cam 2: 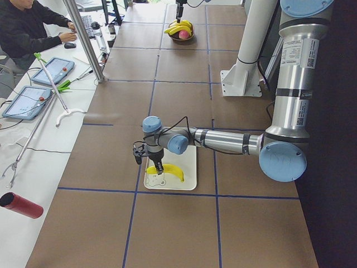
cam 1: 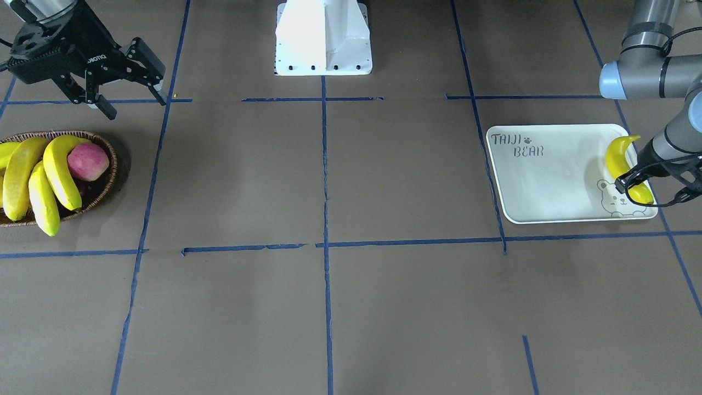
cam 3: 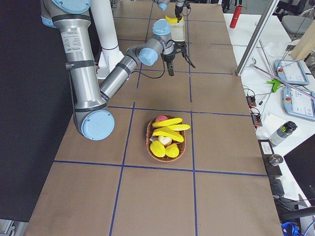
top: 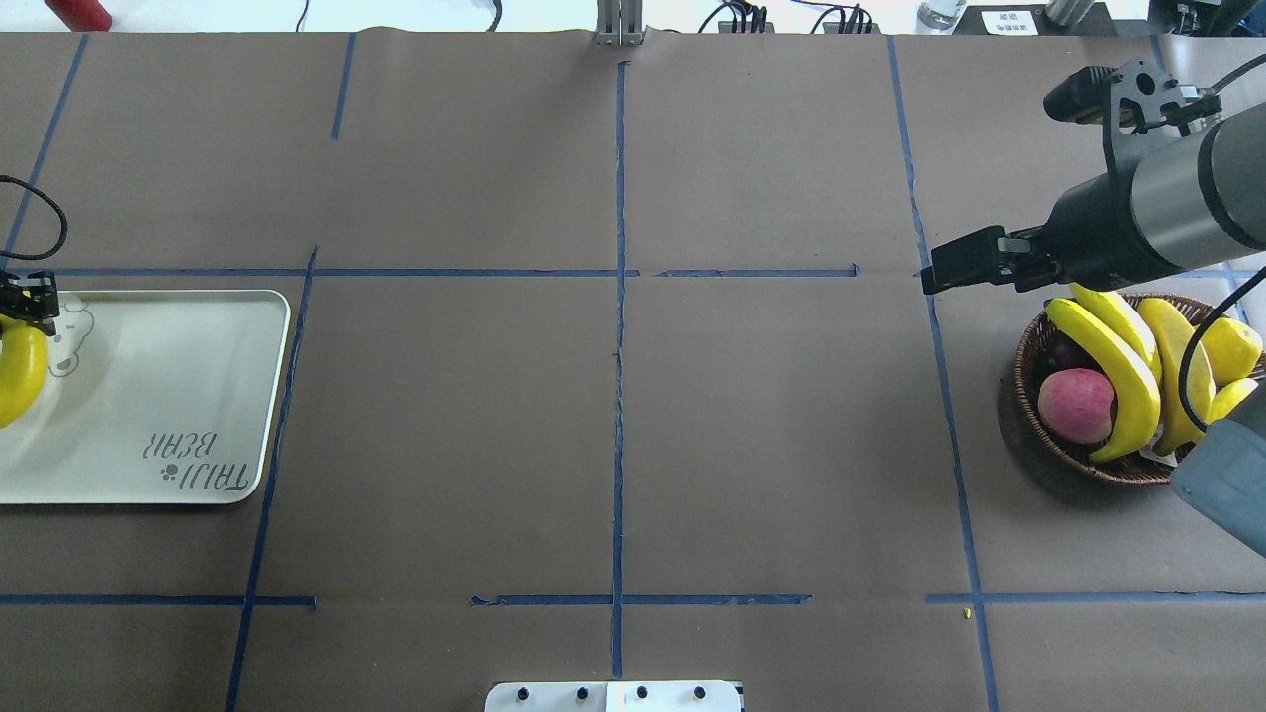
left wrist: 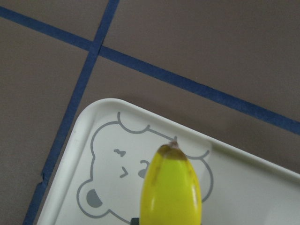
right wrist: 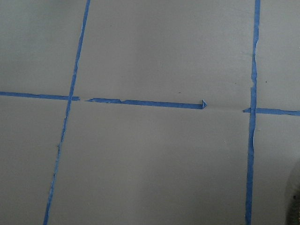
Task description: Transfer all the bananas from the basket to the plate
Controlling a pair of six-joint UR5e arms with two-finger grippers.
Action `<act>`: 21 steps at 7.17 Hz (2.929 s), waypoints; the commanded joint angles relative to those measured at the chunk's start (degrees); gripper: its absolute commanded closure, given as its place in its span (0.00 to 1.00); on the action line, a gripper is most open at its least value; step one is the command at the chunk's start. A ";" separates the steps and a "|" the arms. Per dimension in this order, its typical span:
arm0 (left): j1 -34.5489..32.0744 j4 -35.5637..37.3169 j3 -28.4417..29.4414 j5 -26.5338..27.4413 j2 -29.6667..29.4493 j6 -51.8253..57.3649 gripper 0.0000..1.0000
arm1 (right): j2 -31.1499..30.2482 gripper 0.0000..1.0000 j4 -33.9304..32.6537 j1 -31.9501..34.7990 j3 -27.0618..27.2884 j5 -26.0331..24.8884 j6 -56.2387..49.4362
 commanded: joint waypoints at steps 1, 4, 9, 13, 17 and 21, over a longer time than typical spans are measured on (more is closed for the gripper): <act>0.01 -0.04 0.13 0.34 0.62 -0.33 0.39 | 0.00 0.00 0.09 0.07 0.16 0.01 0.06; 0.01 -0.21 -1.44 0.08 0.44 -0.42 0.00 | -0.26 0.00 0.00 1.12 0.08 0.09 -0.11; 0.36 3.54 -19.78 -0.71 -0.87 -6.04 0.00 | -18.34 0.00 0.79 11.04 -0.27 5.19 -25.22; 3.34 8.31 -21.93 -3.00 -7.45 -12.62 0.00 | -25.49 0.03 9.93 14.66 -9.22 5.02 -32.72; 3.70 8.22 -21.93 -3.00 -8.08 -13.08 0.00 | -24.70 0.37 9.32 14.05 -14.77 5.01 -31.50; 4.23 8.14 -21.84 -2.56 -7.99 -13.08 0.00 | -22.41 0.29 9.67 10.27 -18.03 4.66 -30.88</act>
